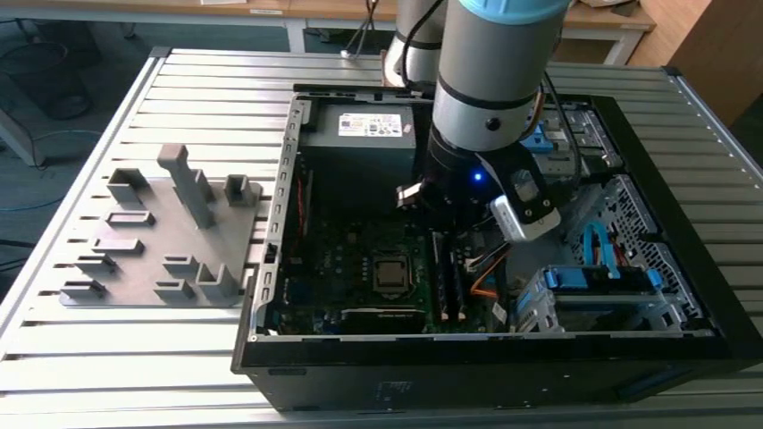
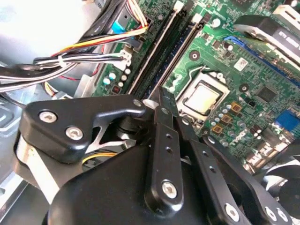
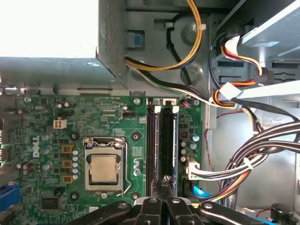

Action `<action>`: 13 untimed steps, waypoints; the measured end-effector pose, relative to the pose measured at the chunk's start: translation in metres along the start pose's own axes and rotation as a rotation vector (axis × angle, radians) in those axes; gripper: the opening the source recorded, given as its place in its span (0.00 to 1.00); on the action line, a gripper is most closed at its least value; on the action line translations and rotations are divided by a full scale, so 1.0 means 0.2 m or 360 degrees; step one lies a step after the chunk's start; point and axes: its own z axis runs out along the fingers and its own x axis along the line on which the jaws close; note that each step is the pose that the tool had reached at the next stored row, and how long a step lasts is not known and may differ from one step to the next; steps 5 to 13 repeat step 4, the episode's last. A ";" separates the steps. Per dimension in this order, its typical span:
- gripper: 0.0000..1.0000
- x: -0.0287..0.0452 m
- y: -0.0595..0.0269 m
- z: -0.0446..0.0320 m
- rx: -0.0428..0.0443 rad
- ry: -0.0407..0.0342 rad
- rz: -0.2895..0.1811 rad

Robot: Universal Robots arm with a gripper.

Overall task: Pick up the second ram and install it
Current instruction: 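Press down the second ram until it locks into place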

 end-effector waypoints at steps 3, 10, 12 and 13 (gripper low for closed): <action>0.10 0.000 0.000 -0.001 0.0000 0.0000 0.0000; 0.10 0.000 0.000 -0.001 0.0000 0.0000 0.0000; 0.10 0.000 0.000 -0.001 0.0000 0.0000 0.0000; 0.10 0.000 0.000 -0.001 0.0000 0.0000 0.0000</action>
